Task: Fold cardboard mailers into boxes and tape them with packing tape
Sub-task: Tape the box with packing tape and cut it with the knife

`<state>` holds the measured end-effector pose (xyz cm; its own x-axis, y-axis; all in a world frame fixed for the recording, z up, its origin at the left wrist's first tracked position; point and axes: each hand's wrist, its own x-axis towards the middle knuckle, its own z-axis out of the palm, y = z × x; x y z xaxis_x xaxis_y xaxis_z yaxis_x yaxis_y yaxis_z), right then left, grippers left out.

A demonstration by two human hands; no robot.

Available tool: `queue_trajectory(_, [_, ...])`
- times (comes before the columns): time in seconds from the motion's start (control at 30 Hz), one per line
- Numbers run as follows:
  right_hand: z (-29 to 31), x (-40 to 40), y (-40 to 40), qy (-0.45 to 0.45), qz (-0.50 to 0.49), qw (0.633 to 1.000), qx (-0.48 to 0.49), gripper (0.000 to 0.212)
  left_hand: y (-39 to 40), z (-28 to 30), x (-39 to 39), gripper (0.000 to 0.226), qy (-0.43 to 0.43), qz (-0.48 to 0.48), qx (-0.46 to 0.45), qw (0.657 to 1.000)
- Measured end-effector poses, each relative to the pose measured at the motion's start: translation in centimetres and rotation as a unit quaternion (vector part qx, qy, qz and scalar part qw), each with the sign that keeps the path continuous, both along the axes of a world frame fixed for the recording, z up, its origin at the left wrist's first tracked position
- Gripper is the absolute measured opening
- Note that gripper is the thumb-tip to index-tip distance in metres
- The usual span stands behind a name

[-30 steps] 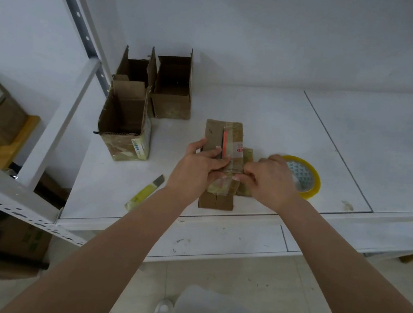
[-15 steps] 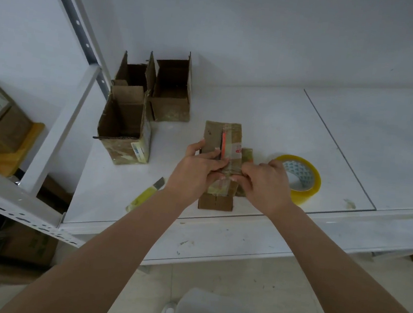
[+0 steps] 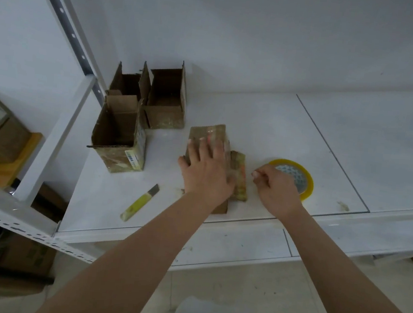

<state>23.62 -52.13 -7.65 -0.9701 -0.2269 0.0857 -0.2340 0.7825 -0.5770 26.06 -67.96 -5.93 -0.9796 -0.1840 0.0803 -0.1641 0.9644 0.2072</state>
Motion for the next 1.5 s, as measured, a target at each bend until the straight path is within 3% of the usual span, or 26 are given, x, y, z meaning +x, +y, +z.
queue_trajectory(0.07, [-0.1, 0.0, 0.4, -0.007, -0.018, 0.999, -0.030, 0.022, -1.5, -0.1, 0.2, 0.079, 0.029, 0.014, 0.026, 0.999])
queue_trajectory(0.13, [-0.1, -0.1, 0.7, -0.015, -0.036, 0.998, -0.052, 0.023, -3.4, 0.4, 0.4, 0.069, 0.078, 0.028, 0.152, 0.985])
queue_trajectory(0.17, [0.0, -0.3, 0.7, -0.021, -0.040, 0.997, -0.056, 0.023, -4.2, 0.9, 0.5, 0.062, 0.103, 0.032, 0.263, 0.959])
queue_trajectory(0.23, [0.3, -0.5, 0.2, -0.033, -0.050, 0.996, -0.064, 0.028, -5.1, 1.9, 0.9, 0.048, 0.156, 0.049, 0.494, 0.854])
queue_trajectory(0.33, [1.4, -0.7, -1.3, -0.105, -0.086, 0.982, -0.135, 0.058, -5.3, 2.6, 1.3, 0.035, 0.189, 0.080, 0.684, 0.700])
queue_trajectory(0.4, [2.3, -0.9, -2.2, -0.211, -0.089, 0.929, -0.290, 0.065, -5.1, 2.3, 1.6, 0.032, 0.184, 0.077, 0.733, 0.651])
queue_trajectory(0.43, [2.7, -1.0, -2.5, -0.247, -0.079, 0.900, -0.351, 0.062, -4.8, 2.1, 1.7, 0.032, 0.174, 0.075, 0.746, 0.639])
queue_trajectory(0.5, [3.2, -1.2, -2.9, -0.261, -0.054, 0.875, -0.405, 0.050, -4.6, 1.3, 2.2, 0.032, 0.153, 0.067, 0.757, 0.632])
queue_trajectory(0.6, [3.8, -1.2, -3.1, -0.207, -0.045, 0.904, -0.371, 0.034, -4.7, 0.7, 2.7, 0.031, 0.122, 0.078, 0.739, 0.658])
queue_trajectory(0.7, [4.0, -1.5, -2.6, -0.108, -0.048, 0.976, -0.183, 0.015, -5.5, 0.7, 2.5, 0.039, 0.086, 0.114, 0.607, 0.782])
queue_trajectory(0.73, [4.0, -1.6, -2.5, -0.092, -0.038, 0.987, -0.124, 0.012, -6.0, 0.6, 2.4, 0.037, 0.085, 0.114, 0.577, 0.804])
queue_trajectory(0.83, [4.1, -1.9, -2.9, -0.085, -0.011, 0.995, -0.041, 0.009, -6.3, 1.2, 2.5, 0.035, 0.054, 0.074, 0.564, 0.821])
queue_trajectory(0.93, [4.1, -2.1, -3.7, -0.118, 0.000, 0.990, -0.071, 0.007, -6.4, 1.8, 2.0, 0.055, 0.005, 0.028, 0.449, 0.893])
queue_trajectory(1.0, [4.1, -2.1, -4.1, -0.152, 0.020, 0.988, -0.036, 0.015, -6.7, 1.9, 1.4, 0.032, 0.013, 0.013, 0.366, 0.931])
queue_trajectory(1.03, [4.1, -2.1, -4.4, -0.172, 0.029, 0.985, -0.015, 0.017, -7.1, 2.1, 1.3, 0.018, 0.020, 0.007, 0.341, 0.940])
queue_trajectory(1.13, [4.7, -2.4, -5.5, -0.212, 0.029, 0.975, -0.058, 0.011, -8.3, 3.0, 1.1, 0.032, 0.044, -0.013, 0.252, 0.967])
queue_trajectory(1.33, [7.6, -4.1, -10.4, -0.120, 0.024, 0.978, -0.167, 0.018, -13.2, 5.6, 0.5, 0.017, 0.183, 0.066, 0.051, 0.980])
queue_trajectory(1.5, [8.1, -6.0, -15.2, -0.150, 0.057, 0.976, -0.150, 0.021, -16.9, 5.8, -0.5, 0.032, 0.149, 0.113, 0.006, 0.982])
